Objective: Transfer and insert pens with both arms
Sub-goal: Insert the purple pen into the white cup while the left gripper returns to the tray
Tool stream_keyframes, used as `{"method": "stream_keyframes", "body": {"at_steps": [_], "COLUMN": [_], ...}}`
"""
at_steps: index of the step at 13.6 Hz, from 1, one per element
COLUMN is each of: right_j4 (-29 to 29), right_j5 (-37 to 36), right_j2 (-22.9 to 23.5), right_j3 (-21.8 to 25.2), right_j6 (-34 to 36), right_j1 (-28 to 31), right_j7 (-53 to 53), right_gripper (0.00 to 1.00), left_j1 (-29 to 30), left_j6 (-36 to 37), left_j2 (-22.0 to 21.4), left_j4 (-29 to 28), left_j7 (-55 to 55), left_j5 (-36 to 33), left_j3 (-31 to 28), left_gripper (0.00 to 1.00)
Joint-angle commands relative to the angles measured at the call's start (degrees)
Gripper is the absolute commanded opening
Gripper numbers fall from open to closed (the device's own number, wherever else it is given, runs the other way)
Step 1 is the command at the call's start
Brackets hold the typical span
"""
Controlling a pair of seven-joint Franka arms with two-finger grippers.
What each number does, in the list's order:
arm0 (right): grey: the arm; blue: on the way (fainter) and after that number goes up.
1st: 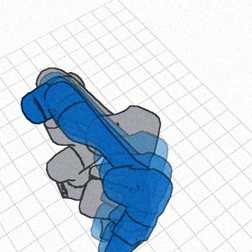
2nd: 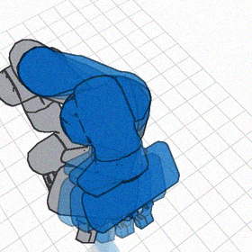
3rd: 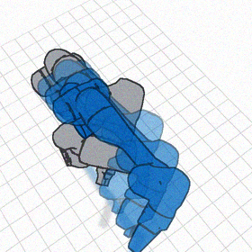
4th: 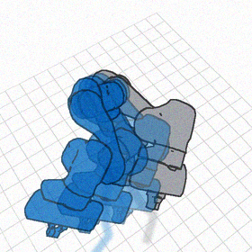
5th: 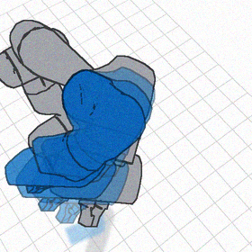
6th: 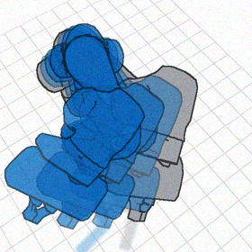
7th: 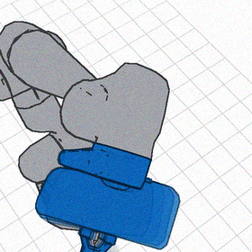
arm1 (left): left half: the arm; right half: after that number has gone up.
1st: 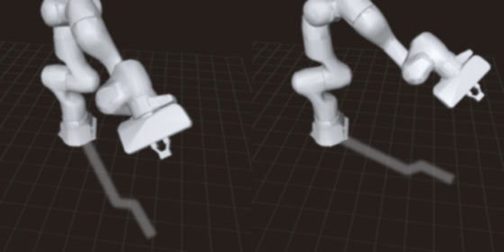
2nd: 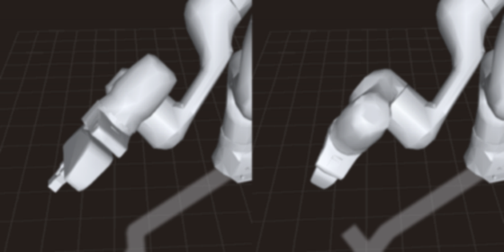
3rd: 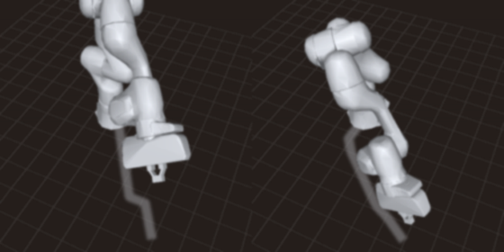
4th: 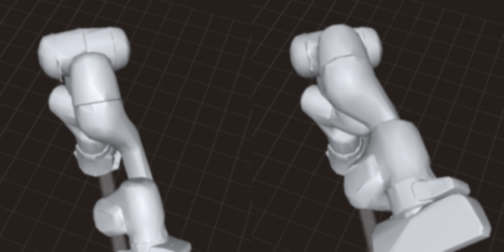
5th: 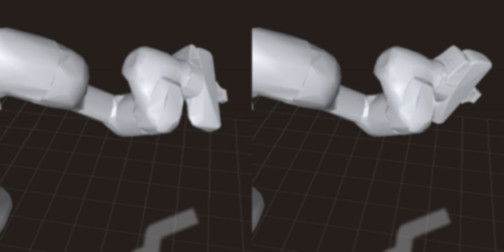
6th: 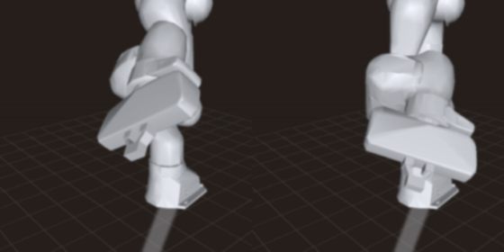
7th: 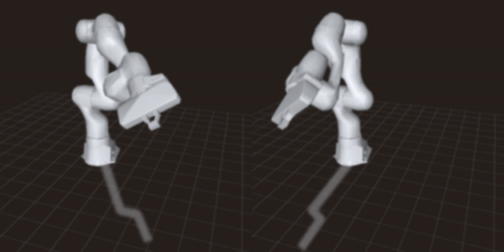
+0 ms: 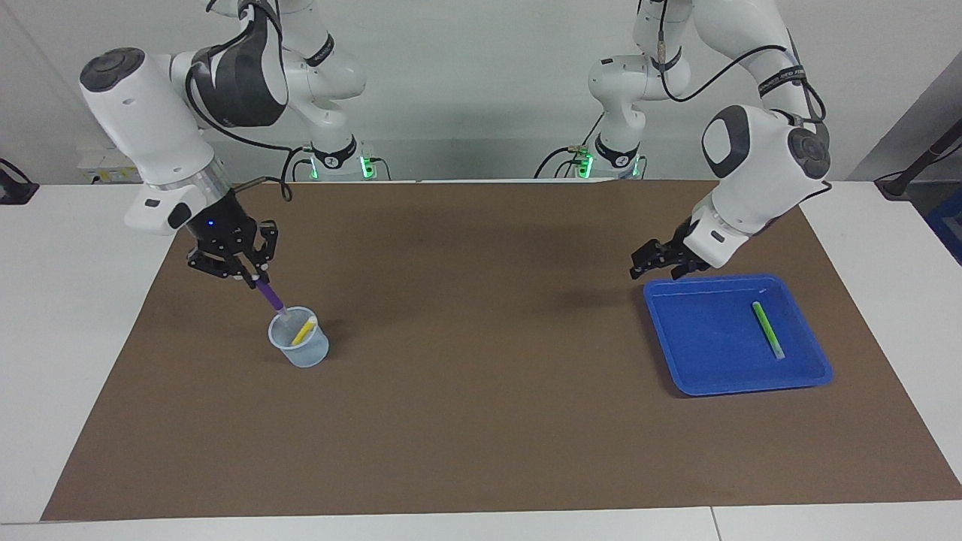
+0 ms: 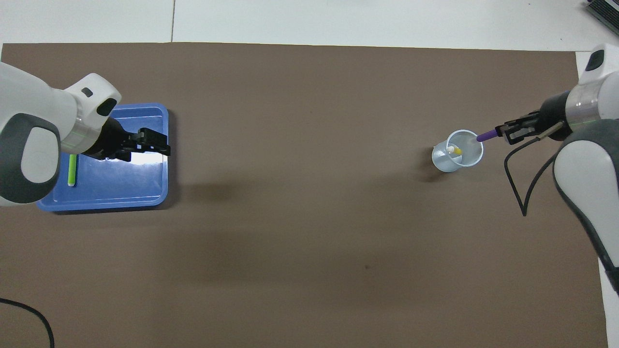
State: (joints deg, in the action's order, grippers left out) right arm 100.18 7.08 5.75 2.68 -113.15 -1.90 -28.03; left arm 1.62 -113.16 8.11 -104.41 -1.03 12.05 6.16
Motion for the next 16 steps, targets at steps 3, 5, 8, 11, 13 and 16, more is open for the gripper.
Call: {"method": "stream_keyframes", "body": {"at_steps": [3,5,8,11,13,16], "right_j4": [6.3,8.9,9.1,9.5,9.5,9.2], "right_j5": [-2.9,-2.9,-2.9,-2.9,-2.9,-2.9], "right_j2": [-0.7,-0.6,0.2,1.8,1.9,1.9], "right_j3": [-0.3,-0.3,-0.3,-0.3,-0.3,-0.3], "right_j6": [-3.3,-7.5,-9.5,-12.1,-12.0,-11.0], "right_j1": [0.6,0.8,0.7,0.6,0.2,0.4], "right_j7": [-0.7,-0.9,-0.6,0.3,3.4,4.4], "right_gripper": [0.00,0.00,0.00,0.18,0.62,1.00], "left_j1": [7.6,8.5,10.5,14.4,15.2,15.6], "left_j6": [-9.5,-10.1,-11.6,-14.4,-17.2,-18.7], "left_j2": [0.4,1.0,1.9,7.4,10.0,10.7], "left_j4": [-1.1,-0.5,-0.7,0.4,0.3,-1.6], "left_j7": [11.7,11.7,11.5,11.9,12.2,12.1], "left_j5": [-2.6,-6.0,-12.7,-15.2,-18.9,-18.9], "left_j3": [0.3,0.1,-0.9,-1.1,-1.1,-1.1], "left_gripper": [0.99,0.99,0.97,0.95,0.95,0.94]}}
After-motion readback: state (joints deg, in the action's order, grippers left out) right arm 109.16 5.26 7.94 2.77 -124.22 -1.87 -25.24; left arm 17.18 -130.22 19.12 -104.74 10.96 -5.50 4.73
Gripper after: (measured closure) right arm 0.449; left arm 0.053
